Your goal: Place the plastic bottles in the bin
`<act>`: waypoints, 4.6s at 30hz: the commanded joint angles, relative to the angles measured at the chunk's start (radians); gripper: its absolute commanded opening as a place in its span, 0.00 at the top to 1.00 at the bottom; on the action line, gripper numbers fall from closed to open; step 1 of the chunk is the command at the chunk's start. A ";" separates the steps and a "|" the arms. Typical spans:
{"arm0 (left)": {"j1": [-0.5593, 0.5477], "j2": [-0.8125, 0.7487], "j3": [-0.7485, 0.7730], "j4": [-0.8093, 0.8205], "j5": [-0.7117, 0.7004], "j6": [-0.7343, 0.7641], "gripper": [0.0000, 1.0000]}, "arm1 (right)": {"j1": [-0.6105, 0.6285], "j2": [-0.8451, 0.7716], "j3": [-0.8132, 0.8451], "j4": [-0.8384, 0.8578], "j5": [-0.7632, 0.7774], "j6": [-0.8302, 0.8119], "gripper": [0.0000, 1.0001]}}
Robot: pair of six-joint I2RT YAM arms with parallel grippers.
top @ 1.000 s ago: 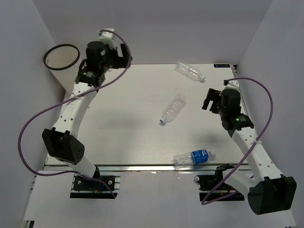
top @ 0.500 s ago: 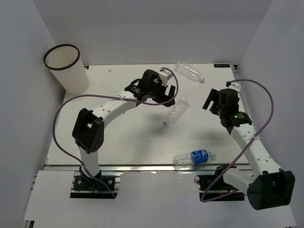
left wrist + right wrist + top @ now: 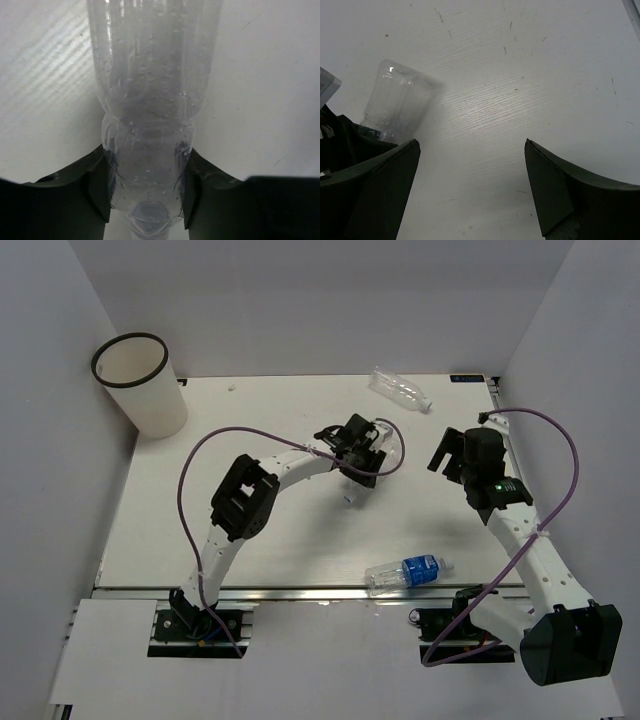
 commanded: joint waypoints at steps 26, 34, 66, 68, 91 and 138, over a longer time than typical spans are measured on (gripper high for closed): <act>0.907 -0.390 0.271 0.290 -0.612 -0.033 0.52 | -0.012 0.039 0.032 0.108 -0.060 -0.103 0.11; 0.984 -0.224 0.476 0.212 -0.670 -0.135 0.26 | -0.010 0.082 0.099 -0.009 -0.239 -0.172 0.11; 0.843 -0.515 0.196 -0.018 0.012 -0.215 0.02 | 0.000 0.103 -0.177 -0.620 -0.535 0.400 0.11; 0.772 -0.520 0.162 -0.055 -0.020 -0.181 0.02 | -0.001 0.140 -0.235 -0.523 -0.554 0.403 0.11; 0.330 -0.753 -0.522 0.381 0.633 -0.343 0.02 | 0.083 0.445 0.265 0.060 -0.704 0.238 0.74; 0.867 -0.560 0.036 0.367 -0.644 0.036 0.68 | -0.033 0.545 0.771 -0.291 -0.554 0.096 0.11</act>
